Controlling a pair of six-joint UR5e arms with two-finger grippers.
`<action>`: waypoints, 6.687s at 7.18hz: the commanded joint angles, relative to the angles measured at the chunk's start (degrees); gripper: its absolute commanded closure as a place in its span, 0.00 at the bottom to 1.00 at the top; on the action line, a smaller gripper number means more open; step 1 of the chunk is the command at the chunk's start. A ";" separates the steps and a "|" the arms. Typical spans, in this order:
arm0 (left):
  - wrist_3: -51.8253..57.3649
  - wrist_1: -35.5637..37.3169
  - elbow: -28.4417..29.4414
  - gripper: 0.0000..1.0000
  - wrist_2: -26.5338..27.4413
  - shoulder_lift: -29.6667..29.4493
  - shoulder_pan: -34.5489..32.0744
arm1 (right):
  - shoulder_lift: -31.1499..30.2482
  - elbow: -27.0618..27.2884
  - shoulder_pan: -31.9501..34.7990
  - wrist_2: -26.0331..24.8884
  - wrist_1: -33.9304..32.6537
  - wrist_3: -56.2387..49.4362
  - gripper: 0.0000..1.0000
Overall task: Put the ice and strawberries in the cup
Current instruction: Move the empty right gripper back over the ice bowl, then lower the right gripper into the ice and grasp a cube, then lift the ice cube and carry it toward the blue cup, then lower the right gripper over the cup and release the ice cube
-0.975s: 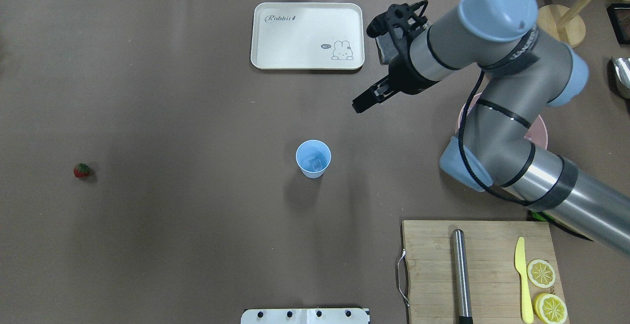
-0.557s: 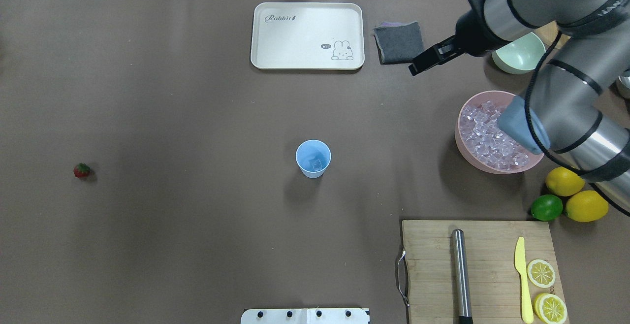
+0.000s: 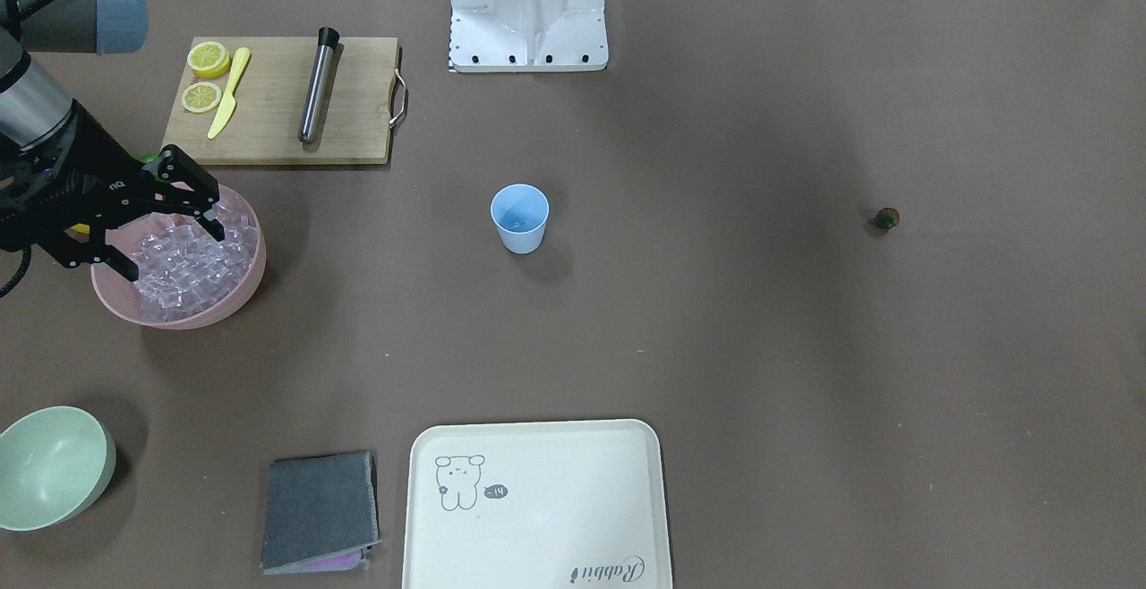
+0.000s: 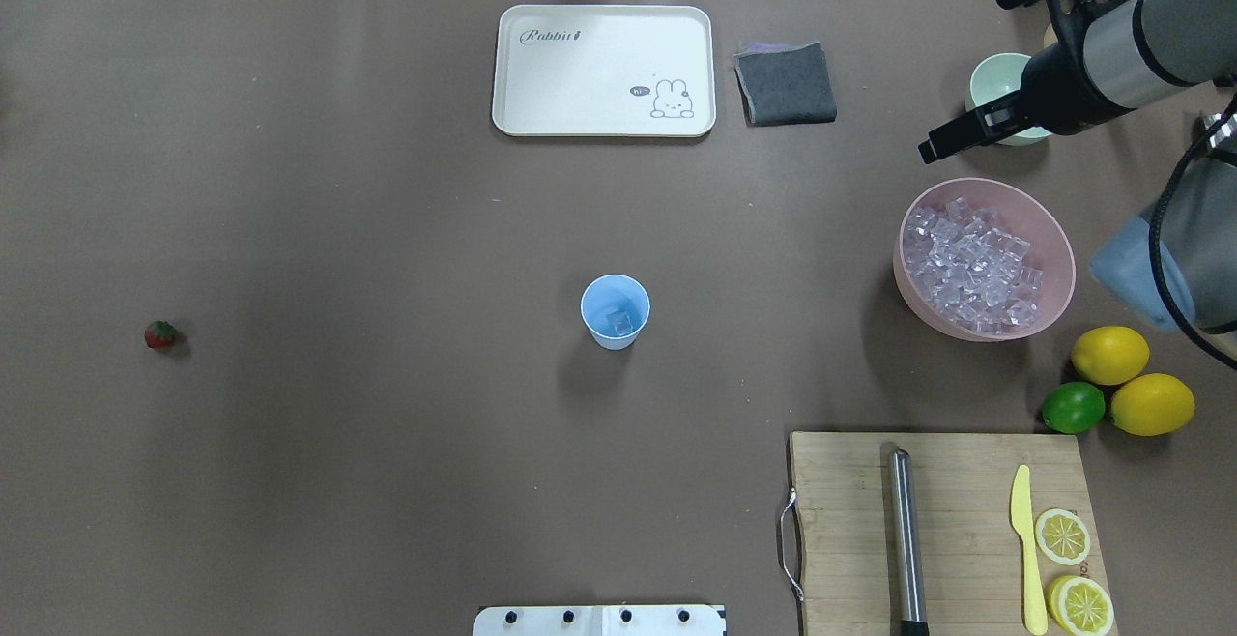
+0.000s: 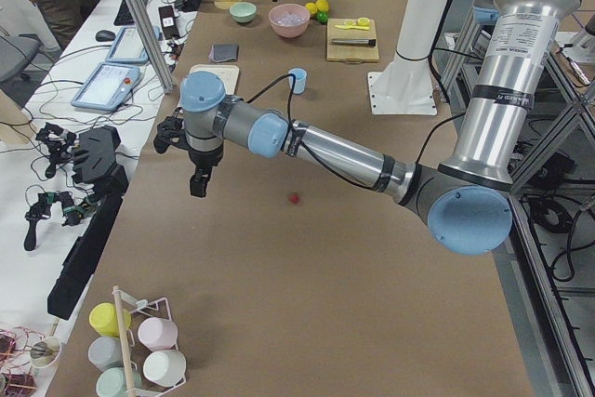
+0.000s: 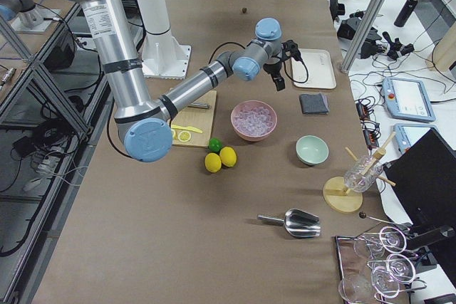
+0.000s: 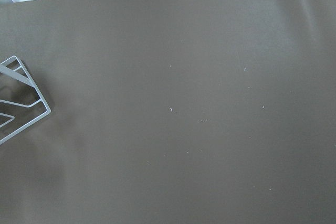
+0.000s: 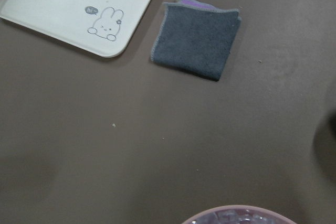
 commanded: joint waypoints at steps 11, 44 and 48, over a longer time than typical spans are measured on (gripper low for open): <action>0.03 -2.38 0.12 0.02 0.30 -0.88 0.39 | -5.93 -2.22 -8.84 -6.56 -0.02 -1.69 0.19; -0.59 -3.00 -1.55 0.02 2.93 5.10 1.35 | 25.72 -6.70 -27.74 -19.92 -1.52 6.92 1.00; -0.32 -3.26 -1.64 0.02 2.85 6.33 1.26 | 24.22 -8.89 -28.71 -20.10 -1.60 6.74 1.00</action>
